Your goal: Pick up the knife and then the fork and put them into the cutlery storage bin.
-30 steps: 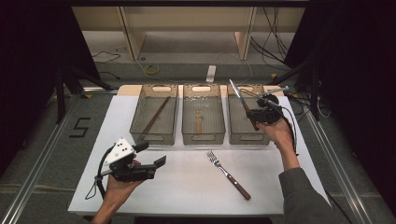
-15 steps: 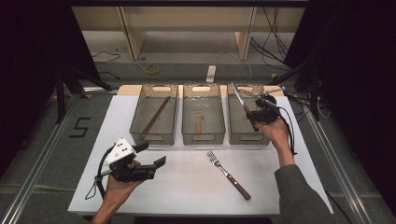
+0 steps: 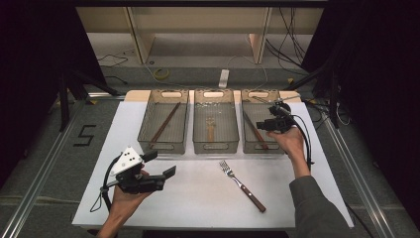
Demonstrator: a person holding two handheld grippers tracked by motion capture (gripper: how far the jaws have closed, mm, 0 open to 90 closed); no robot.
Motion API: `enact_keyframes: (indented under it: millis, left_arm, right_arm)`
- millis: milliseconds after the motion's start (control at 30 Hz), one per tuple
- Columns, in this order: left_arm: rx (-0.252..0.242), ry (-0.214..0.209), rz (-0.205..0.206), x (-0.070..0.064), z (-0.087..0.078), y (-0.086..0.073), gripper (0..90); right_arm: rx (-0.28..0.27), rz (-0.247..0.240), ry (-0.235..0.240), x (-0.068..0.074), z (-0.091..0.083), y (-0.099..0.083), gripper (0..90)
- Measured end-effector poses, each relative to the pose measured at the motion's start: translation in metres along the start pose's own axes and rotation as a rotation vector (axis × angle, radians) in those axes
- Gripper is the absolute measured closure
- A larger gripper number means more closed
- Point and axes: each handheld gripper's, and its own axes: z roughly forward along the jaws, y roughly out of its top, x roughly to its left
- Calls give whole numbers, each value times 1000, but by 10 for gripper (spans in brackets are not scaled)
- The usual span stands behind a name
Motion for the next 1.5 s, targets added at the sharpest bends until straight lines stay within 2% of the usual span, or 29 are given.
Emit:
enact_keyframes:
  millis: [200, 300, 433, 533, 733, 933, 1067, 1300, 1500]
  left_arm:
    - [2, 1, 3, 0, 0, 0, 160]
    - [2, 3, 1, 0, 0, 0, 160]
    - [3, 3, 2, 0, 0, 0, 160]
    - [-1, 5, 1, 0, 0, 0, 160]
    - [-3, 5, 1, 0, -1, 0, 160]
    - [-14, 4, 1, 0, -1, 0, 160]
    - [-9, 5, 4, -1, -2, 0, 159]
    - [-5, 4, 4, -1, -2, 0, 159]
    - [-7, 6, 7, 0, -3, 0, 160]
  right_arm:
    - [-13, -49, 31, 11, -14, -2, 453]
    - [-30, -110, 56, 25, -24, -7, 389]
    - [-3, -199, 84, 45, -36, -17, 349]
    - [-4, -238, 100, 56, -43, -24, 325]
    - [-13, -262, 120, 72, -55, -38, 261]
    - [-25, -282, 158, 87, -59, -56, 217]
    - [-11, -297, 167, 94, -61, -64, 203]
    - [50, -327, 171, 99, -61, -74, 203]
    - [106, -370, 152, 106, -56, -83, 206]
